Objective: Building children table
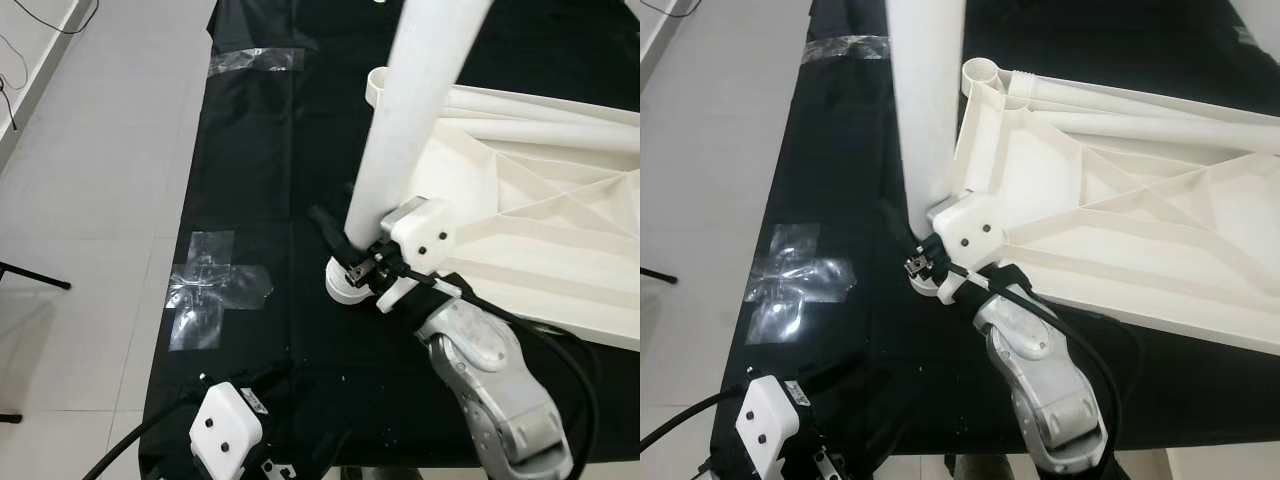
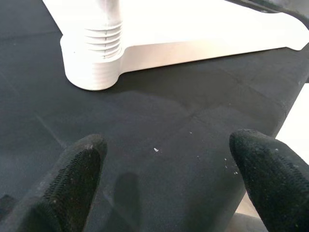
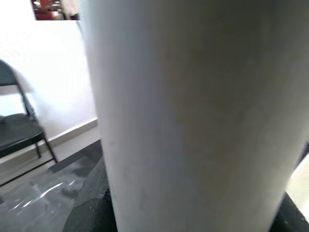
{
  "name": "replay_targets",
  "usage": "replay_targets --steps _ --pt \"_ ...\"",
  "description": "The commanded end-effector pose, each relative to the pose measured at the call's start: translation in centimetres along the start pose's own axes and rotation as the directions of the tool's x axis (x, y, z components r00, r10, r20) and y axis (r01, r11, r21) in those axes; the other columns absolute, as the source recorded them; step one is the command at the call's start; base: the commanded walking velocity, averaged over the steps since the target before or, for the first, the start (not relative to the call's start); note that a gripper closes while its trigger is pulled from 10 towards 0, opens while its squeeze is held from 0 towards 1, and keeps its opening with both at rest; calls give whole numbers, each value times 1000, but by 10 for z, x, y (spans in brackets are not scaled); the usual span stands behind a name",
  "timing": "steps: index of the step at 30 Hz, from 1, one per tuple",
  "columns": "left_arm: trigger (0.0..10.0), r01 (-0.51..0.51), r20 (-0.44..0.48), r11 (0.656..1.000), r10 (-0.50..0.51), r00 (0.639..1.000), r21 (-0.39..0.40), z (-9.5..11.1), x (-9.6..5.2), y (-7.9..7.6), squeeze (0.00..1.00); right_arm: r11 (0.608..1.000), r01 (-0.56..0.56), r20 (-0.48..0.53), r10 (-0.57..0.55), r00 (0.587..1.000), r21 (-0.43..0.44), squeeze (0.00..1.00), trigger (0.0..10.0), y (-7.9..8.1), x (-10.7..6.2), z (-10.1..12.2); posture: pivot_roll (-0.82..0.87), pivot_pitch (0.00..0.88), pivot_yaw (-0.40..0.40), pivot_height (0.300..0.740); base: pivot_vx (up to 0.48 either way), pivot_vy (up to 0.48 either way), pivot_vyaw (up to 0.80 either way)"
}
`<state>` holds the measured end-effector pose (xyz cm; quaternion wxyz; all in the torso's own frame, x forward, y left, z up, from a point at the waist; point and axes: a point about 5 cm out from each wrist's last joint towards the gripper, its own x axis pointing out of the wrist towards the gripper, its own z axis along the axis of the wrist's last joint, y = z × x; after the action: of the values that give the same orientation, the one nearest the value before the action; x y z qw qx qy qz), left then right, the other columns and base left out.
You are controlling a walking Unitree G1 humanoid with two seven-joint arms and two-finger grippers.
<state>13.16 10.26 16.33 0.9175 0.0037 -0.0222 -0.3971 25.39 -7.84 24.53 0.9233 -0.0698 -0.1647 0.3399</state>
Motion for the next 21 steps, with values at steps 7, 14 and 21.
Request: replay_targets --steps 7,14,21 --pt "10000 -2 -13 1000 2 1000 -13 -3 -2 -1 0 979 -93 -115 115 987 179 0 10000 7 3 -26 40 343 -31 740 0 0 0" --pt "10000 -6 -13 1000 6 1000 -9 -3 -3 0 0 966 253 -338 -253 907 -43 0 10000 -1 -9 -51 44 346 -33 740 0 0 0" --pt "10000 -16 -14 1000 16 1000 23 -2 -3 2 0 940 338 -334 -335 881 -52 0 10000 6 -13 -49 50 343 -33 740 0 0 0"
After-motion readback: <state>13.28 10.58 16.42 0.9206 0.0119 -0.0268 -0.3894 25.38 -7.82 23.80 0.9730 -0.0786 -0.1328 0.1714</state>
